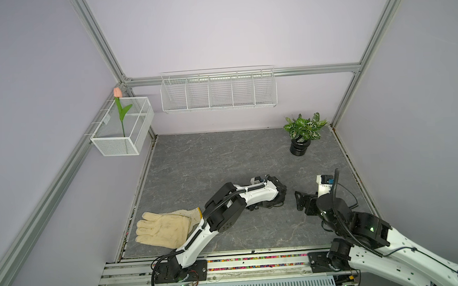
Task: Insert the battery into the alarm
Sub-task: Adjust the alarm at the center of the board.
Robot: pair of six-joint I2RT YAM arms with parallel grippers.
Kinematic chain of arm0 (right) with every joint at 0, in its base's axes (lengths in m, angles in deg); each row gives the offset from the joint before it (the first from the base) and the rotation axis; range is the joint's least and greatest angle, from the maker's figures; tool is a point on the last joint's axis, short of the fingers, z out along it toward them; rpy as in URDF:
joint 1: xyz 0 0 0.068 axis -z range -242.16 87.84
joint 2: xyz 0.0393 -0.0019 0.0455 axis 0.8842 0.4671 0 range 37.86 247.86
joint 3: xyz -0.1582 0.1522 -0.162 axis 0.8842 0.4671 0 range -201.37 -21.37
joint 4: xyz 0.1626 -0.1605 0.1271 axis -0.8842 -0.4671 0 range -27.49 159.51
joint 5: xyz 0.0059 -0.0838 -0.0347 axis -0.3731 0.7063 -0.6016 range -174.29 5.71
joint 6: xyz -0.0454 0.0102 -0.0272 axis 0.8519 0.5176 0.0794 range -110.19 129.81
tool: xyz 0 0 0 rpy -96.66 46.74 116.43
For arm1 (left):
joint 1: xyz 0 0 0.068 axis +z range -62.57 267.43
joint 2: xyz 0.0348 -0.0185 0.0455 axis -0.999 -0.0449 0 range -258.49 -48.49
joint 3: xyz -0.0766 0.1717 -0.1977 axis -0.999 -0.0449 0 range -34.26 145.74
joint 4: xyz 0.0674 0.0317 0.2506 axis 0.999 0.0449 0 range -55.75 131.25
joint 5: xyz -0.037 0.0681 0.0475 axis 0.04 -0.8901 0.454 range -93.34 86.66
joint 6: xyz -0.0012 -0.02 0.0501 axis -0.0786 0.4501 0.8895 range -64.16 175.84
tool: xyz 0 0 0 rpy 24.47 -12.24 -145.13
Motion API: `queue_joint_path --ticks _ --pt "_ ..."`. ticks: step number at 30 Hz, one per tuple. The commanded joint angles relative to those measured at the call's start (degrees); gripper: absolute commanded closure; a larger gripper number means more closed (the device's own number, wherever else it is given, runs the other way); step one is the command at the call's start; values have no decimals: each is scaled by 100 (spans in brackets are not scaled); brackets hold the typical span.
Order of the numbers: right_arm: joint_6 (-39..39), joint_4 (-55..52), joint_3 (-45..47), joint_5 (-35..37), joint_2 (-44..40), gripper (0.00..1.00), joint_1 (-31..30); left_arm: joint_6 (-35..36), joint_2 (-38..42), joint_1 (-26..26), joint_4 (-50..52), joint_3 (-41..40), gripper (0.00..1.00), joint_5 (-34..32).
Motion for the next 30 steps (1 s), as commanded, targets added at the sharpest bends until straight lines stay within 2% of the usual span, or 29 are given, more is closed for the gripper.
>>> queue_joint_path --ticks 1,7,17,21,26,30 --pt "-3 33 132 81 -79 6 32 78 -128 -72 75 118 48 381" --pt "-4 -46 63 105 -87 6 36 209 -77 -195 -226 43 40 732" --pt "16 -21 62 76 -70 6 39 288 164 -320 -459 115 35 1213" --pt "11 -79 37 89 -121 6 36 490 634 -366 -831 268 33 1719" --pt "16 -191 -12 157 -273 6 35 975 1566 -392 -1887 346 32 2917" --pt "39 -241 -48 170 -422 6 40 1281 2298 -387 -2712 151 32 3329"
